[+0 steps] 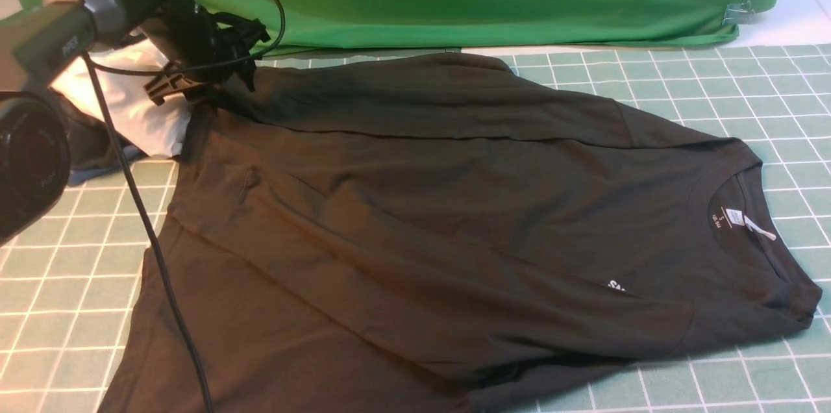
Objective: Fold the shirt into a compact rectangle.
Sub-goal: 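Grab the top left corner of the dark shirt with the left gripper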
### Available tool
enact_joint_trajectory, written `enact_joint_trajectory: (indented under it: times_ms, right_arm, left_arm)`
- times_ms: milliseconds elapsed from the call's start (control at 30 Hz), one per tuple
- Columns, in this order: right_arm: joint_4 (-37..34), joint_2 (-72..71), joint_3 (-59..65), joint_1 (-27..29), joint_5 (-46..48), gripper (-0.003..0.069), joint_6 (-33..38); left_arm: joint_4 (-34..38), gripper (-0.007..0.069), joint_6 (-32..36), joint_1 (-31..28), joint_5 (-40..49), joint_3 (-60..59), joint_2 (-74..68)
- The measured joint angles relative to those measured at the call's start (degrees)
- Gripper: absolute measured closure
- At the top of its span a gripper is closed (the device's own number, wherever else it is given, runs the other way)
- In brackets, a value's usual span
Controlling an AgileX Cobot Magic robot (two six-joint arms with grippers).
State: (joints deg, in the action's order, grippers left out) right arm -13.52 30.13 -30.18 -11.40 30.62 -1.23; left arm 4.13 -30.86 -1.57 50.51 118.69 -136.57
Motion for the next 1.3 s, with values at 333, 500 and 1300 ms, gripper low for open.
enact_joint_trajectory:
  times_ms: [333, 500, 1300]
  right_arm:
    - [0.0, 0.0, 0.0, 0.0, 0.0, 0.0494, 0.0]
    - [0.0, 0.0, 0.0, 0.0, 0.0, 0.0494, 0.0]
    - [0.0, 0.0, 0.0, 0.0, 1.4, 0.0484, 0.0]
  left_arm:
    - [0.2, 0.0337, 0.8, -0.1, -0.9, 0.0, -1.7]
    - [0.4, 0.0453, 4.2, -0.1, -1.2, 0.0, -2.0]
    - [3.4, 0.0612, 15.0, -0.1, 4.3, 3.4, 1.7]
